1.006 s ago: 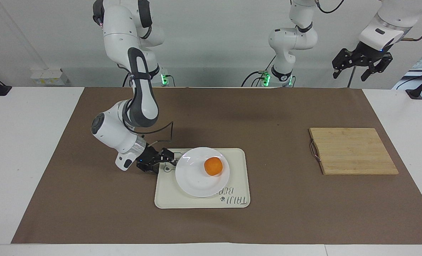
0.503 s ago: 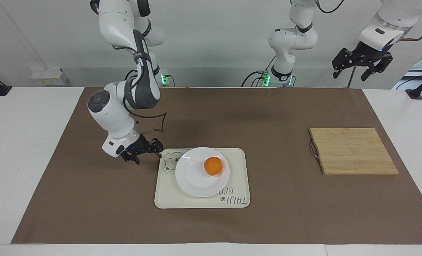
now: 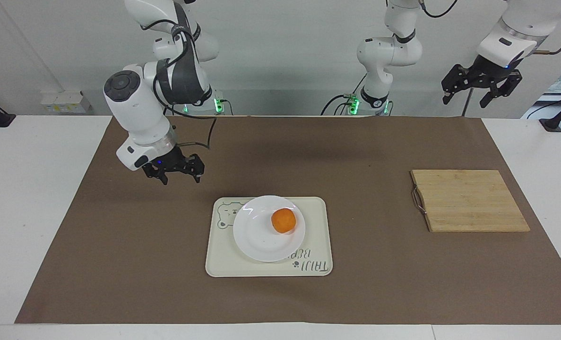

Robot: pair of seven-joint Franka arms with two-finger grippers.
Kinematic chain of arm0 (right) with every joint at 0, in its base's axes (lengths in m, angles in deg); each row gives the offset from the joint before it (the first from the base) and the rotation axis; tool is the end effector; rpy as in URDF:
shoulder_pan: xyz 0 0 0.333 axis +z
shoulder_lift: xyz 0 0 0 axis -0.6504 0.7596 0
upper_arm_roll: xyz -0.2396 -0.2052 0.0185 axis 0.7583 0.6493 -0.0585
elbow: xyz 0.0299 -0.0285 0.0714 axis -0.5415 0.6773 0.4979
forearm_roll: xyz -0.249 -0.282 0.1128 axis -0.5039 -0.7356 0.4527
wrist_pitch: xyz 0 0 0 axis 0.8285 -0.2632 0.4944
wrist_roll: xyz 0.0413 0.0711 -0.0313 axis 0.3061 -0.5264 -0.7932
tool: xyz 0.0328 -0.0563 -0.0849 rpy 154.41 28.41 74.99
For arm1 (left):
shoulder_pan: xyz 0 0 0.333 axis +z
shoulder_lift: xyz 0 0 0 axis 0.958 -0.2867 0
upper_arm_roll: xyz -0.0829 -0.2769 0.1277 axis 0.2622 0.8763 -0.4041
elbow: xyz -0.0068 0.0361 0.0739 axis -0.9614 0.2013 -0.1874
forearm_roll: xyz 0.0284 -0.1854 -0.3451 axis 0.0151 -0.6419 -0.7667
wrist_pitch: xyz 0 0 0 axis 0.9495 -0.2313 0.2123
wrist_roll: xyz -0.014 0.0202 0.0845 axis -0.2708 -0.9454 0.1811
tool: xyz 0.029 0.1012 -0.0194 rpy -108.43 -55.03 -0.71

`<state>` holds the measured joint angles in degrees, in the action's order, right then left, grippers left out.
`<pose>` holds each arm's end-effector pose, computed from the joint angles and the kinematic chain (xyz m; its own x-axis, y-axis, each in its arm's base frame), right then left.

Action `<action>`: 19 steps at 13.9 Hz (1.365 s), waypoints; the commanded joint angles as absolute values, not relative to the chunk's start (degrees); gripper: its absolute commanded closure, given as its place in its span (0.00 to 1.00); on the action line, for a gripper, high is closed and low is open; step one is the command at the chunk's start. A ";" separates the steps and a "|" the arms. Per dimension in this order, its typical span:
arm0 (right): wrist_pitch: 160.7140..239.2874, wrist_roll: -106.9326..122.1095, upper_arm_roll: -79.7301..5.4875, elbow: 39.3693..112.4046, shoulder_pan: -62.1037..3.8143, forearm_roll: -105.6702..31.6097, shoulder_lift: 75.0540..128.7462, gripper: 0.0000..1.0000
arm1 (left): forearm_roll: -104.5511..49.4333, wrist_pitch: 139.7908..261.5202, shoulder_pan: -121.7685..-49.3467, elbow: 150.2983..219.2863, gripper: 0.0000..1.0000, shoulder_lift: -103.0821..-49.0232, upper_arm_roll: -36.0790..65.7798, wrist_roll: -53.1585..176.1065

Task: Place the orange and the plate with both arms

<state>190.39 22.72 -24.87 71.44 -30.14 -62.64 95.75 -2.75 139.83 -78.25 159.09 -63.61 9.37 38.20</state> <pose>0.6055 0.0664 0.4835 0.9984 -0.0542 -0.0172 -0.0552 -0.9962 -0.0671 0.5155 -0.0223 0.6822 0.9819 -0.1803 -0.0588 -0.1796 -0.9836 0.0173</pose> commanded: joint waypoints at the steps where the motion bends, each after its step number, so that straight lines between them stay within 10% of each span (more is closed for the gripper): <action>1: 185.26 28.06 -25.26 71.71 -32.56 -64.45 91.58 0.00 | -1.98 140.41 -77.91 160.06 0.00 -62.48 9.63 38.74; 19: 173.04 23.77 -26.05 65.58 -39.87 -68.94 81.37 0.00 | -1.98 140.32 -77.91 160.06 0.00 -62.48 9.63 38.65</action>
